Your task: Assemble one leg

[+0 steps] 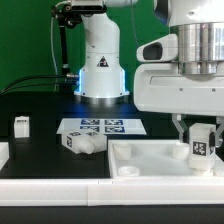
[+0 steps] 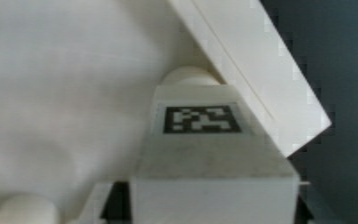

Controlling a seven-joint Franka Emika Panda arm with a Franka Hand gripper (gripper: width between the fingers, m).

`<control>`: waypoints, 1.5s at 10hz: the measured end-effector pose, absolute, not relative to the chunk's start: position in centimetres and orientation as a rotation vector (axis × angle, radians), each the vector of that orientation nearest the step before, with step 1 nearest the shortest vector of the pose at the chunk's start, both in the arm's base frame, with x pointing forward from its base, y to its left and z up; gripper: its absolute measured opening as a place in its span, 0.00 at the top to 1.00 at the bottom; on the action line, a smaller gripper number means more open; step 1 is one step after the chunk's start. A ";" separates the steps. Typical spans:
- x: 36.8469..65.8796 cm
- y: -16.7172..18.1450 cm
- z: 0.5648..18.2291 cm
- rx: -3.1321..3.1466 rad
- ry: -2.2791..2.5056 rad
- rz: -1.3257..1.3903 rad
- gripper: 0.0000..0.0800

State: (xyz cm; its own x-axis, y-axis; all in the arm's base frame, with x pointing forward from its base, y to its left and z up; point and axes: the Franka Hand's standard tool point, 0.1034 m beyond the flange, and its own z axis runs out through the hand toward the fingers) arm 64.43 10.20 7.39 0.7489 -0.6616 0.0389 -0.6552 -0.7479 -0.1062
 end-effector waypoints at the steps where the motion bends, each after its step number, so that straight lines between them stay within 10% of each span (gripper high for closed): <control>1: 64.4 10.2 7.2 -2.773 1.276 -0.101 0.64; 6: 64.1 10.9 7.1 -1.840 2.405 0.013 0.64; 11: 64.1 11.6 7.1 -2.349 1.907 -0.036 0.23; 15: 63.9 12.6 6.9 -2.626 1.506 -0.068 0.19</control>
Offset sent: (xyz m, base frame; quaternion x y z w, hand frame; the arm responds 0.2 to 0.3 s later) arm 0.0168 0.0079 0.0007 -0.0028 -0.0546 0.4883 0.8710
